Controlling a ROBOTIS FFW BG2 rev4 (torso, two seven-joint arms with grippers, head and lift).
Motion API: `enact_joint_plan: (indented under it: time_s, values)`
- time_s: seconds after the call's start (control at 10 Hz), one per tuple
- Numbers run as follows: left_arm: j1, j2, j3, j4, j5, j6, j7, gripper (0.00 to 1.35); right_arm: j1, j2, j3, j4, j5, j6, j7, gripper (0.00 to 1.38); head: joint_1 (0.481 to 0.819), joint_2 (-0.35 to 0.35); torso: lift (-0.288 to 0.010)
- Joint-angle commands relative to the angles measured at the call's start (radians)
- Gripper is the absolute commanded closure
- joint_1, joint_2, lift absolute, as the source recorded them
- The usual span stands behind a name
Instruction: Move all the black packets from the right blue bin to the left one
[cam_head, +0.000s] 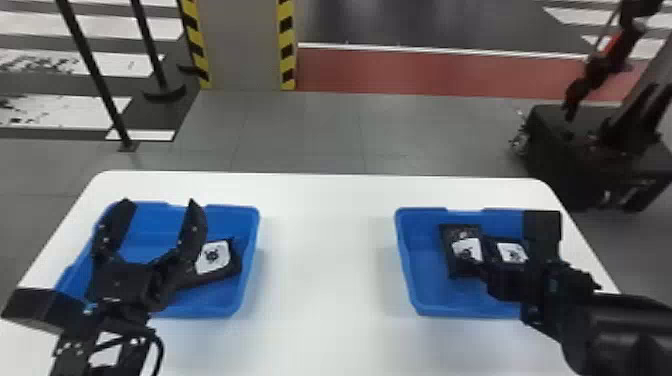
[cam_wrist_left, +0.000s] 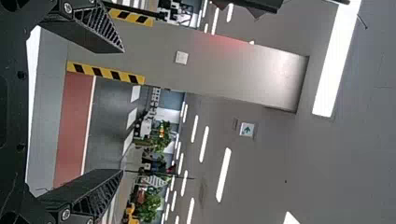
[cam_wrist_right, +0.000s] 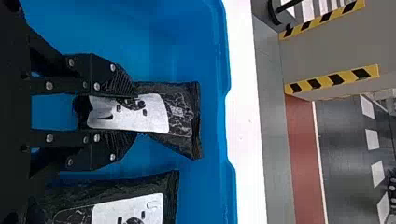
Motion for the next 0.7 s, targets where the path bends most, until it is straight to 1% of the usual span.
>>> enact_joint_plan:
  time_s: [0.0, 0.1, 0.2, 0.3, 0.4, 0.5, 0.6]
  values:
    - [-0.003, -0.003, -0.003, 0.0, 0.003, -0.002, -0.002, 0.11, 0.019, -0.001, -0.001, -0.033, -0.012, 0.0, -0.001, 1.12, 0.695, -0.045, -0.11]
    - [-0.005, -0.003, -0.006, 0.0, 0.006, -0.002, 0.0, 0.11, 0.046, -0.006, -0.002, -0.07, -0.04, 0.0, -0.001, 1.12, 0.695, -0.044, -0.11]
    - [-0.005, -0.003, -0.014, -0.002, 0.022, 0.006, -0.002, 0.11, 0.1, -0.012, -0.001, -0.146, -0.078, 0.005, 0.001, 1.12, 0.695, -0.042, -0.11]
    - [0.002, -0.003, -0.024, -0.029, 0.052, 0.052, -0.005, 0.11, 0.164, -0.02, -0.001, -0.259, -0.1, 0.025, 0.018, 1.12, 0.695, -0.035, -0.11]
    - [0.007, -0.003, -0.028, -0.061, 0.06, 0.096, -0.011, 0.1, 0.223, -0.03, -0.001, -0.374, -0.103, 0.005, 0.062, 1.12, 0.695, -0.027, -0.11]
    - [0.017, -0.003, -0.032, -0.081, 0.088, 0.121, -0.012, 0.1, 0.253, -0.041, -0.001, -0.477, -0.095, 0.003, 0.113, 1.12, 0.695, -0.021, -0.11]
    - [0.02, -0.003, -0.035, -0.096, 0.106, 0.143, -0.015, 0.1, 0.258, -0.044, -0.001, -0.561, -0.086, -0.027, 0.17, 1.12, 0.695, -0.007, -0.11]
